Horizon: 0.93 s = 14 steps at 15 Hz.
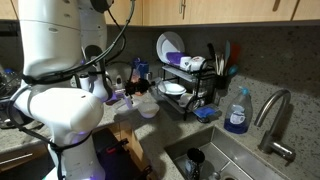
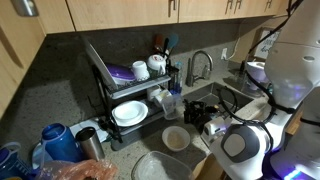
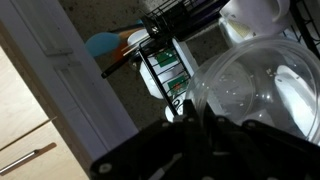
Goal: Pour the sugar out of the clear bowl into the white bowl
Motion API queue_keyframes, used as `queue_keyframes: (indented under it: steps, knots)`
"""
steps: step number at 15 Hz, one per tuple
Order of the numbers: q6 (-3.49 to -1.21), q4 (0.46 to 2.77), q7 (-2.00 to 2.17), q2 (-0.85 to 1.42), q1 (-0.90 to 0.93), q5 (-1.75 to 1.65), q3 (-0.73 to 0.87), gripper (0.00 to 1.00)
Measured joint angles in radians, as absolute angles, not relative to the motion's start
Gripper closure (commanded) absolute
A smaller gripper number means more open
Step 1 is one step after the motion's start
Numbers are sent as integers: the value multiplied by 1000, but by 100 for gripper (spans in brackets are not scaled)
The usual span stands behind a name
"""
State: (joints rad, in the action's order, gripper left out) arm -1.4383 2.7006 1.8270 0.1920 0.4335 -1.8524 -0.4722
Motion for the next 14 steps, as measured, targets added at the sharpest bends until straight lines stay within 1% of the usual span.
queue_keyframes:
  steps: [14]
  knots:
    - [-1426, 2700, 1826, 195, 442, -1852, -477, 98]
